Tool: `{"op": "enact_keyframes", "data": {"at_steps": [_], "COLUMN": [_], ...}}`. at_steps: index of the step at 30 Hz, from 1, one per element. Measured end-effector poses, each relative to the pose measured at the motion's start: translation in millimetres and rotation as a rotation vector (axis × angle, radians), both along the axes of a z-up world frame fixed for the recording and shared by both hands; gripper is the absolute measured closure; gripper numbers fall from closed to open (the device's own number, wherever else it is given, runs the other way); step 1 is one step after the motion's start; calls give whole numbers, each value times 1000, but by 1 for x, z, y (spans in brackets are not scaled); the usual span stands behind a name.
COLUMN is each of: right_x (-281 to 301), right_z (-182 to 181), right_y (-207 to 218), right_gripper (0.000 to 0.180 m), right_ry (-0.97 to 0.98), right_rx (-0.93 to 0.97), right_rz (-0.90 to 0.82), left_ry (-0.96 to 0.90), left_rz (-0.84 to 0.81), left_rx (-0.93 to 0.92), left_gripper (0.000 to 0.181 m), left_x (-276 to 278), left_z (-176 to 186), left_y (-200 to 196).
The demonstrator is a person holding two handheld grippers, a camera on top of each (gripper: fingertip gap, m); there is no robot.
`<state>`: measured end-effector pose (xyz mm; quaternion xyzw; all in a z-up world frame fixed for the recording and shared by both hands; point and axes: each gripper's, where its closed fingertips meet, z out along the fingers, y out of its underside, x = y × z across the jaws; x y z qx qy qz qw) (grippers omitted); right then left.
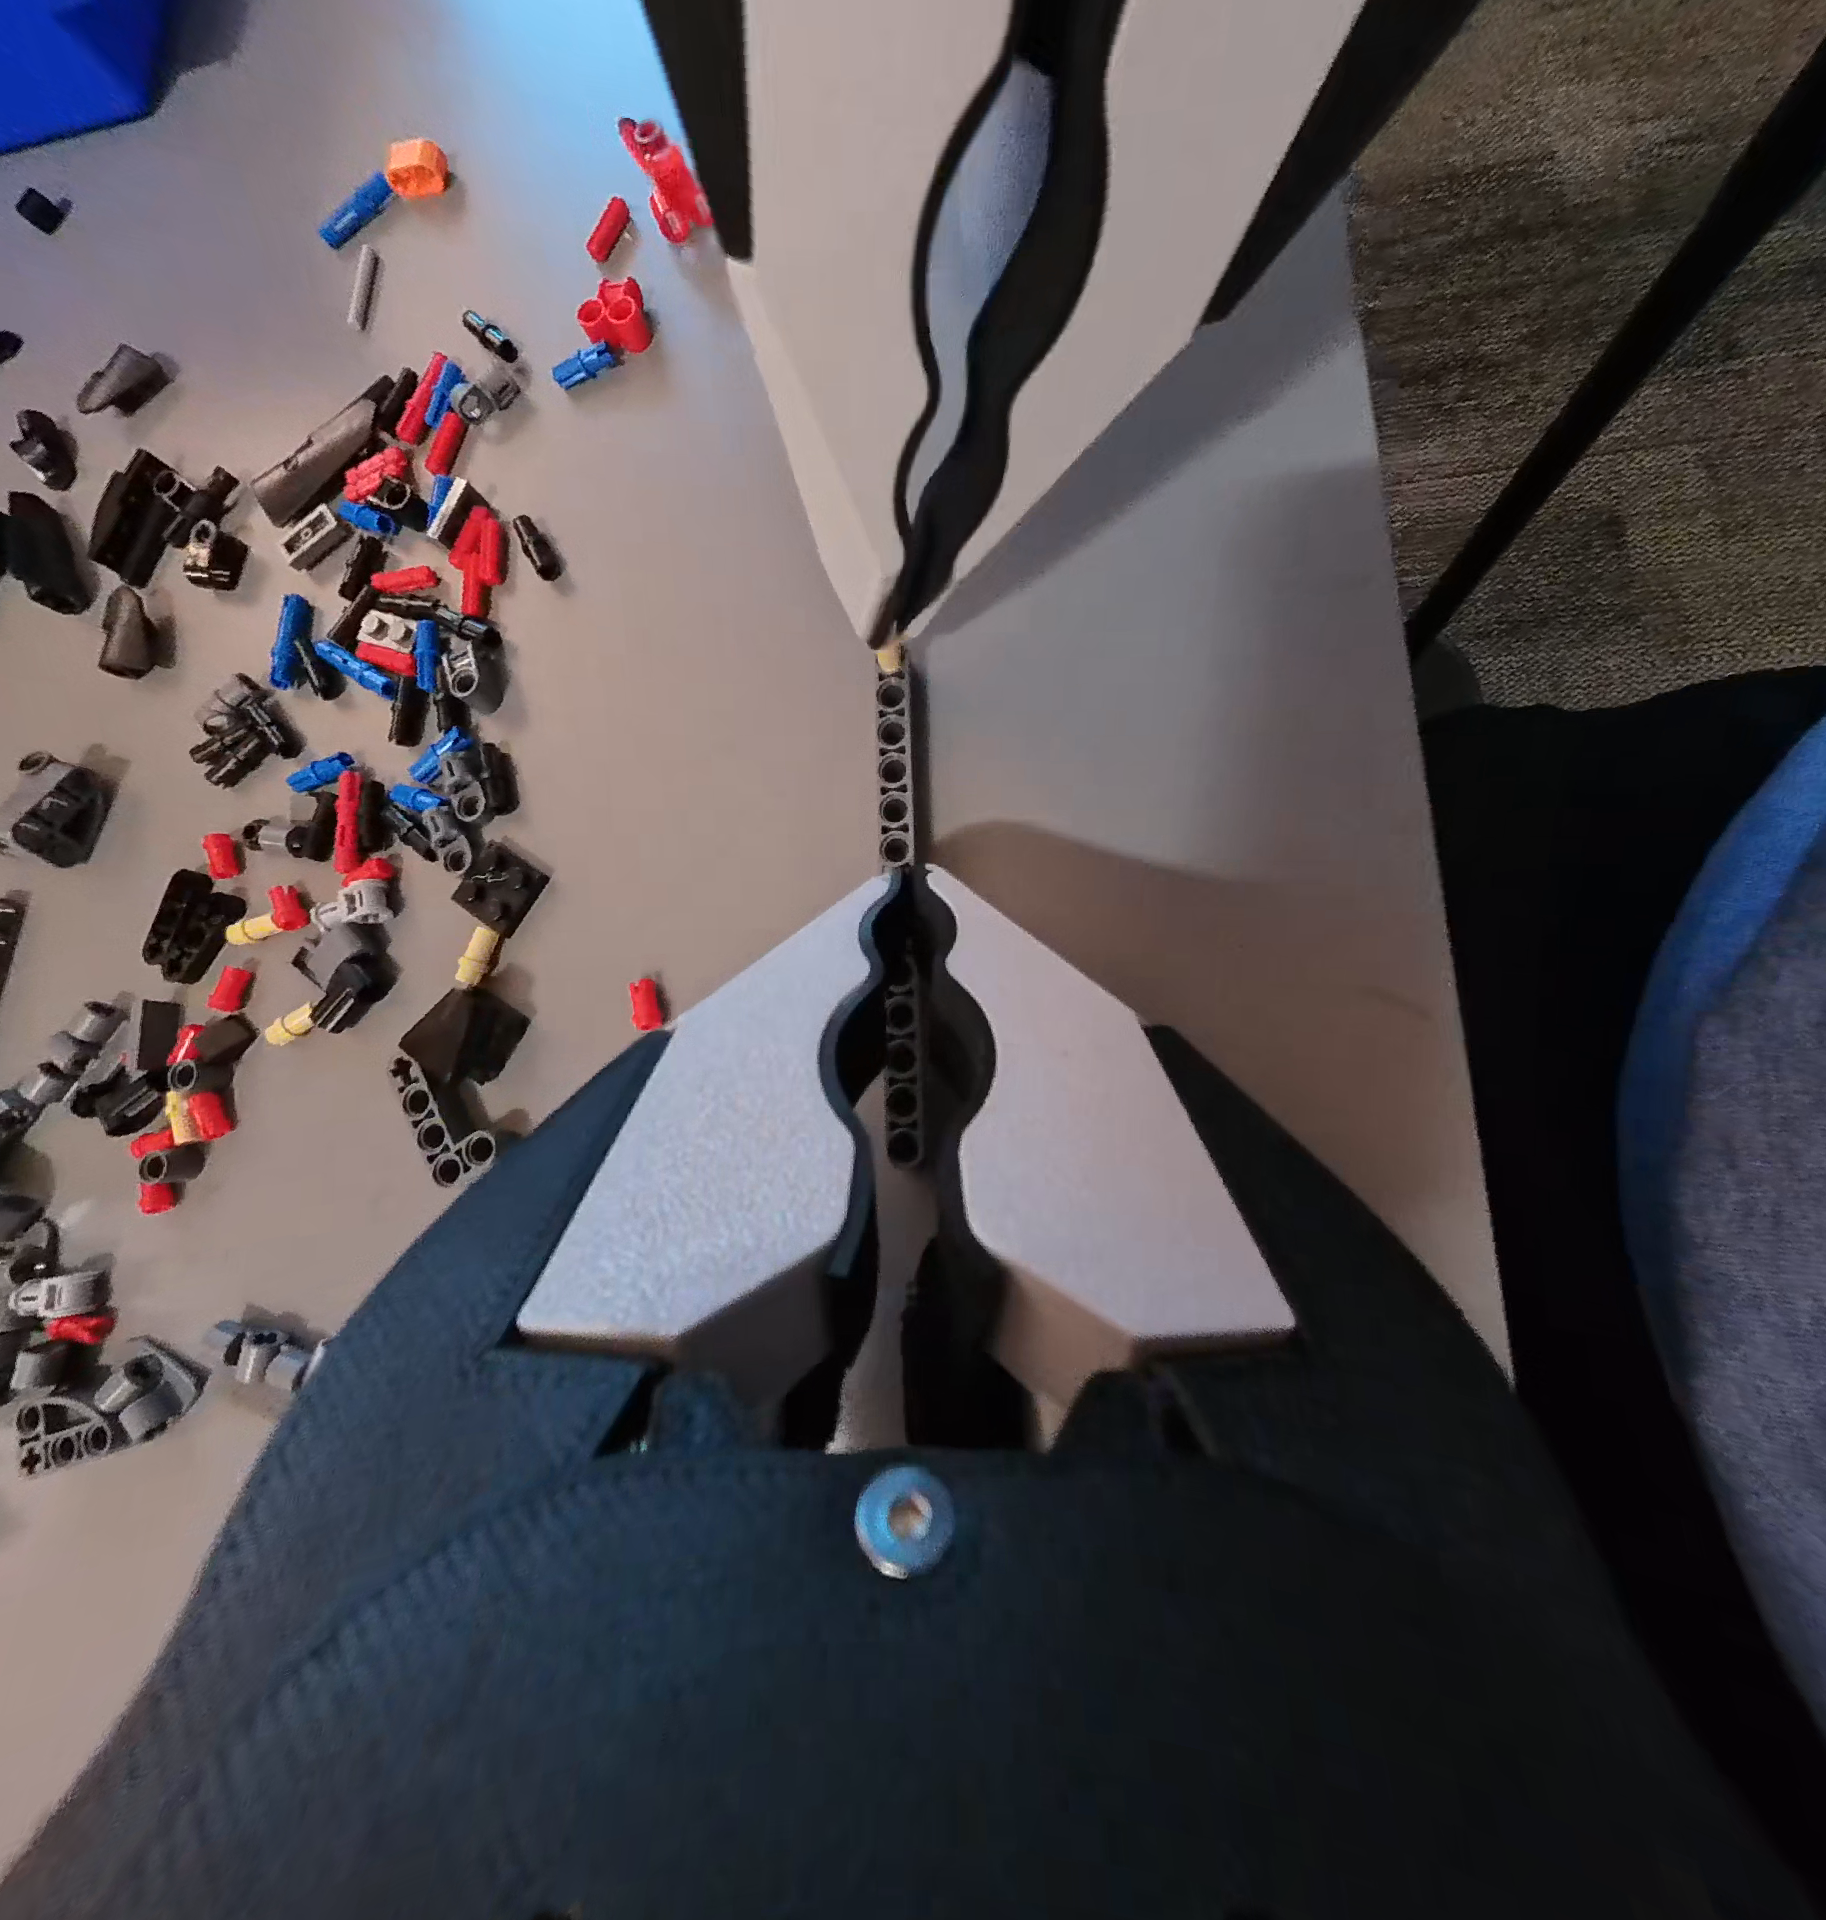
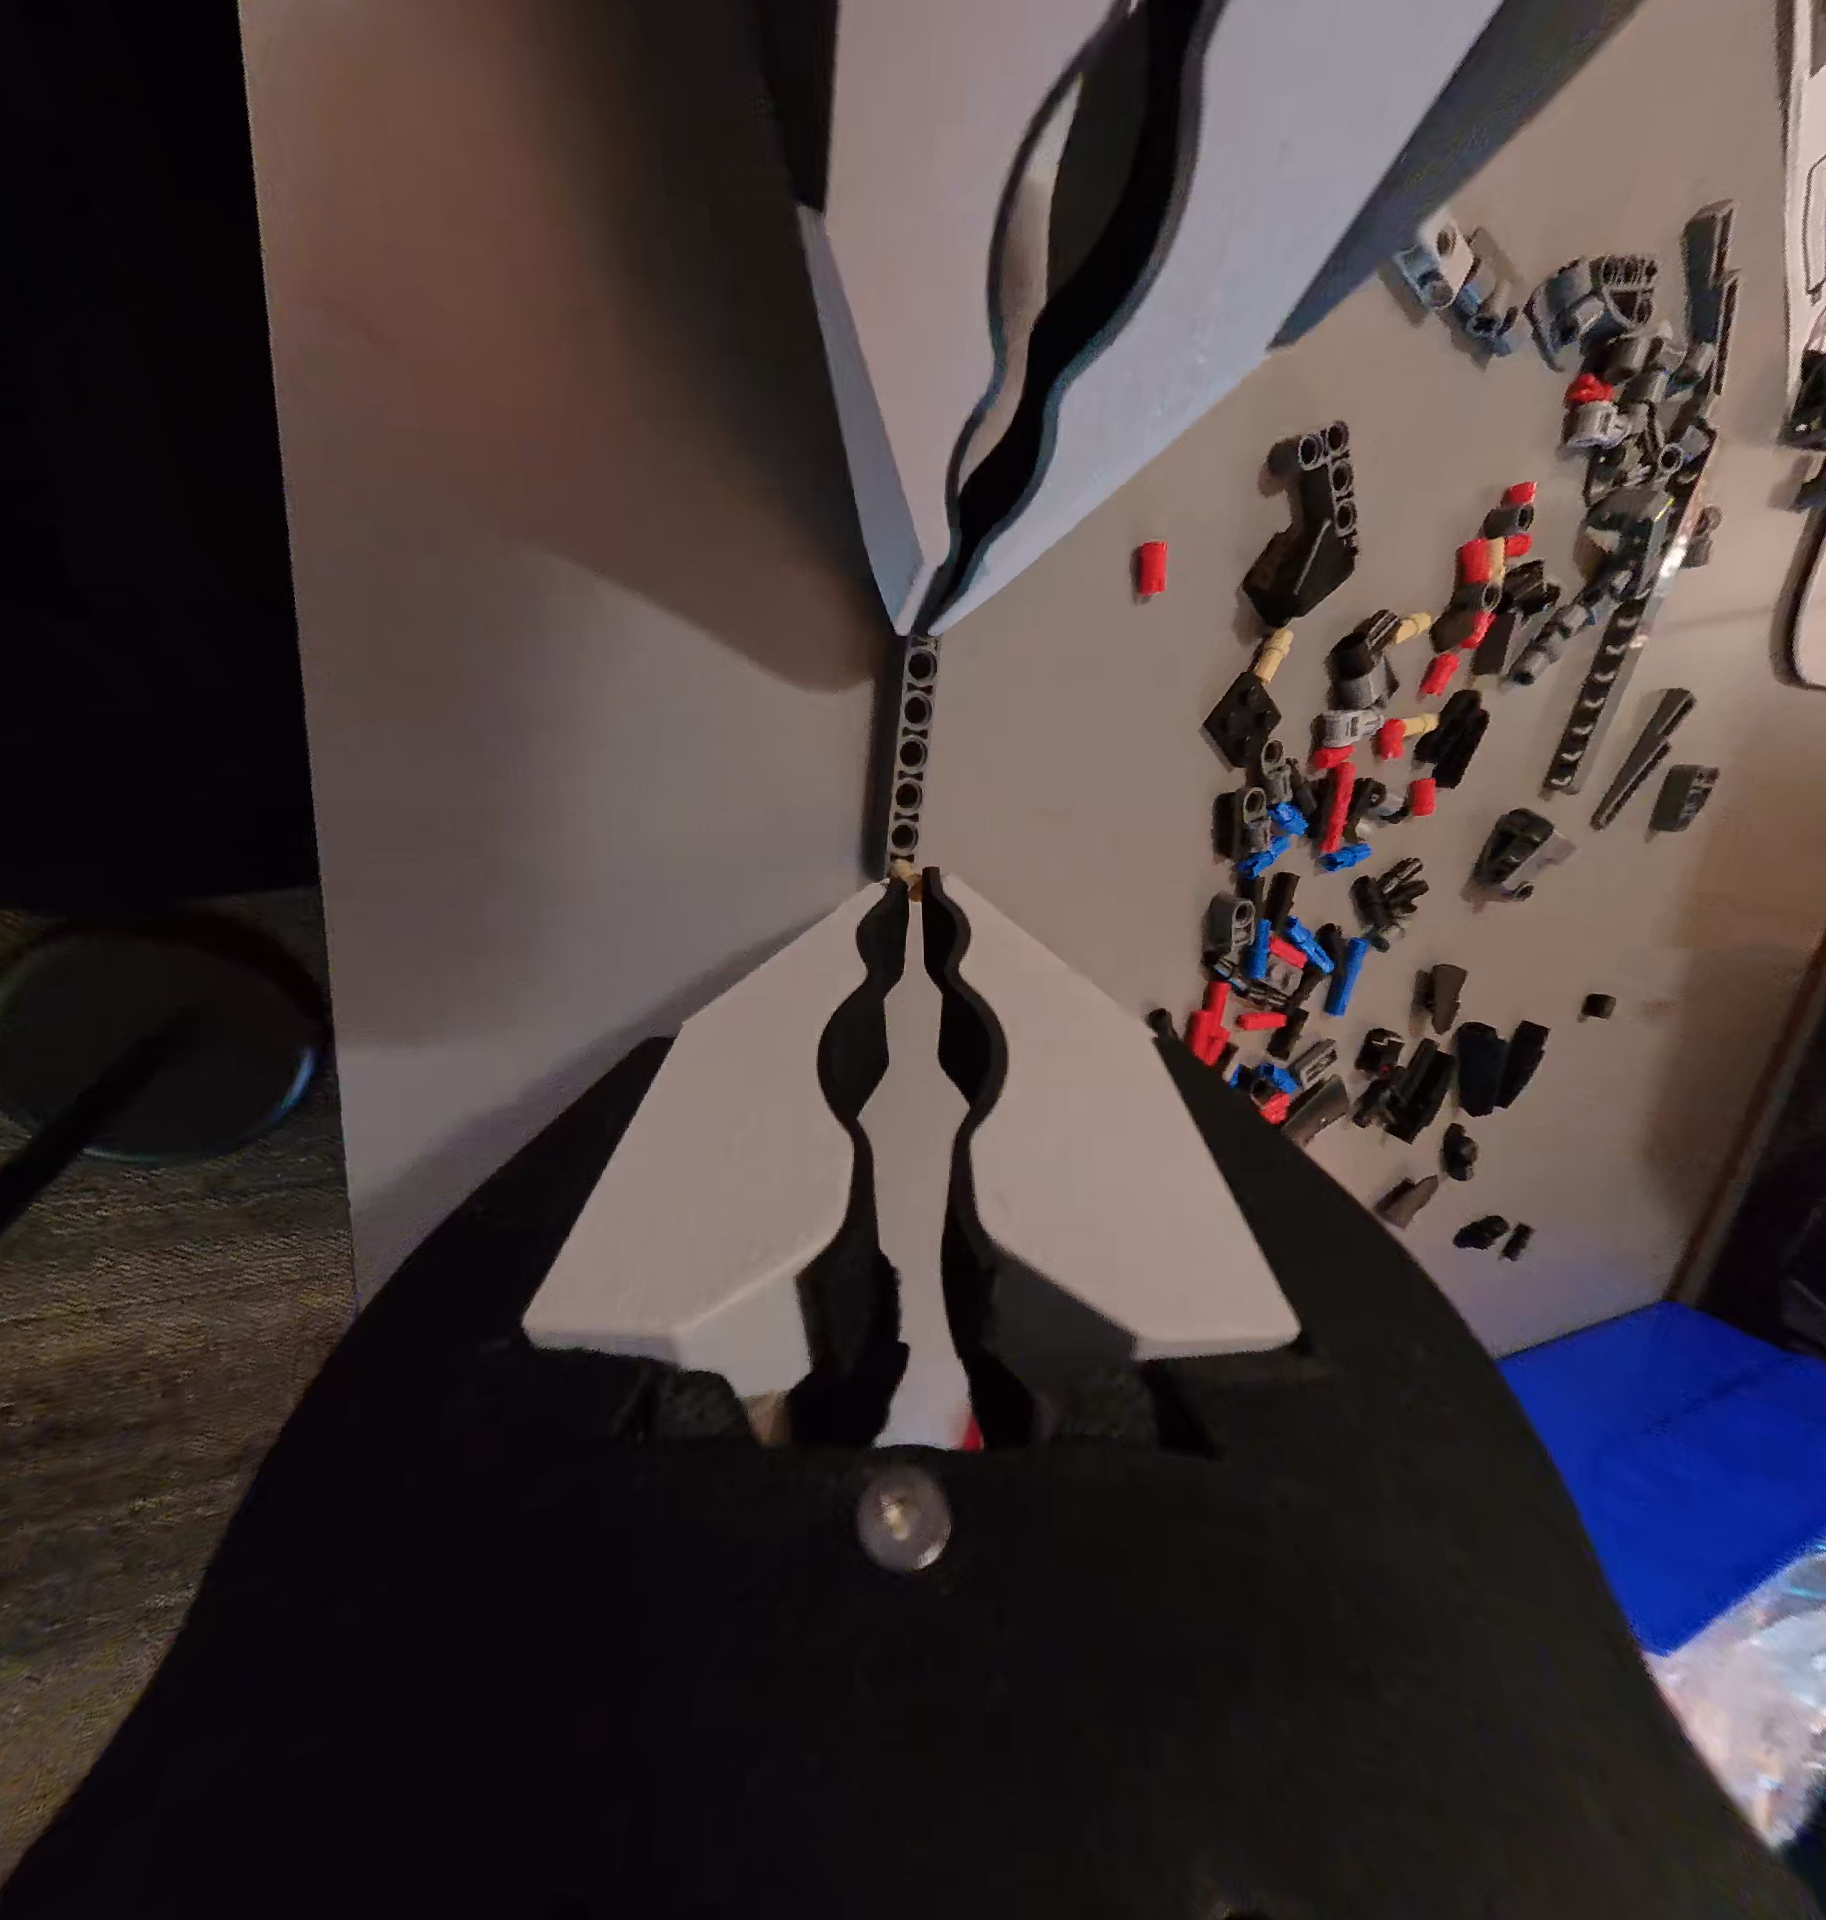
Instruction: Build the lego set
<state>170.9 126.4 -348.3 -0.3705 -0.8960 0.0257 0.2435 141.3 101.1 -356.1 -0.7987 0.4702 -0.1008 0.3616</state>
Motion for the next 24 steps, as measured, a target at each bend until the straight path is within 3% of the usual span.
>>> {"op": "enact_keyframes", "data": {"at_steps": [1,24], "right_x": [0,-2], "right_z": [0,-2], "right_y": [-1,-1], "right_gripper": [180,180], "right_ry": [-2,8], "right_rx": [13,5], "right_rz": [5,-33], "left_ry": [-2,-19], "left_rz": [-2,-45], "left_rx": [-4,-61], "left_gripper": [181,181], "left_x": [0,1], "left_z": [0,0], "left_y": [0,2]}}
